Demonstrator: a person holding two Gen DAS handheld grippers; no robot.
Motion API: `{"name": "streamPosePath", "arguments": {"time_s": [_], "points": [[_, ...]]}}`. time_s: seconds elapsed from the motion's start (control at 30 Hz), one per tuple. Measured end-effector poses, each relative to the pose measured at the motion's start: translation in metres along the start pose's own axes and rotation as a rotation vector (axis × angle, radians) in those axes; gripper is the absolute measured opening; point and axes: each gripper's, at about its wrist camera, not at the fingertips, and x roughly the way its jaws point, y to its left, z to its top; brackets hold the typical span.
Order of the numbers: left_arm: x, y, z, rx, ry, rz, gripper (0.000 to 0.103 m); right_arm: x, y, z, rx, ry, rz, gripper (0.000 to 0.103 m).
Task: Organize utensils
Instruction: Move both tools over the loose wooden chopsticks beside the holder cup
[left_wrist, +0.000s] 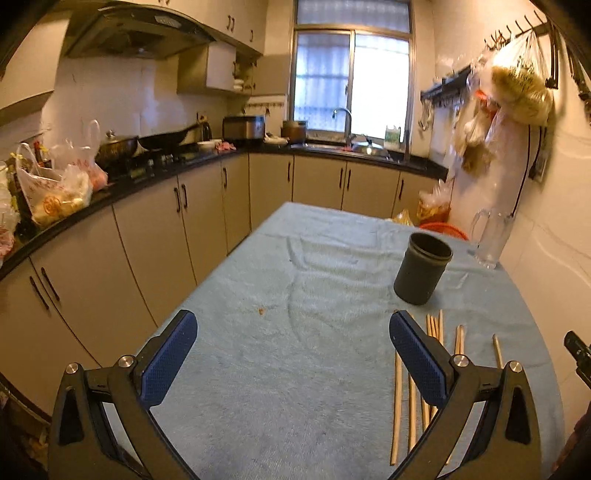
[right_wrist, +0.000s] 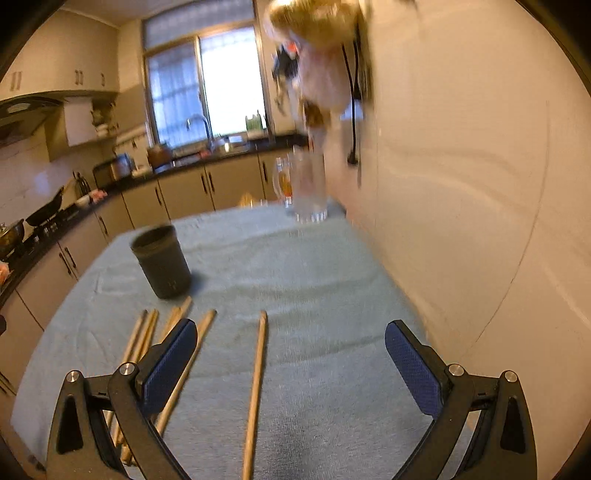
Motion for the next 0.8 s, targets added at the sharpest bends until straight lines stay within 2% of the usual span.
{"name": "streamPosePath", "arguments": {"time_s": [0.17,0.27,0.3,0.57,0.8], "points": [[-0.019,0.003,0.005,-0.017,-0.019,-0.010,0.103,-0.039,0.013,0.000,-0.038,-0.128,0.004,0.103],[-0.027,0.002,0.008,-0.006,-0.032,-0.005,0.103,-0.054,0.020,-0.003,-0.058,-0.166,0.009,0.103],[-0.033,-0.001,-0.010,-0.001,-0.033,-0.003,0.103,-0.058,0.022,-0.003,-0.061,-0.174,0.013,0.103],[-0.045,-0.007,-0.015,0.045,-0.022,-0.039,0.103,-0.071,0.027,-0.005,-0.069,-0.183,0.036,0.103],[-0.044,-0.003,-0.015,0.034,-0.008,-0.057,0.103,-0.077,0.030,-0.008,-0.082,-0.201,0.058,0.103]]}}
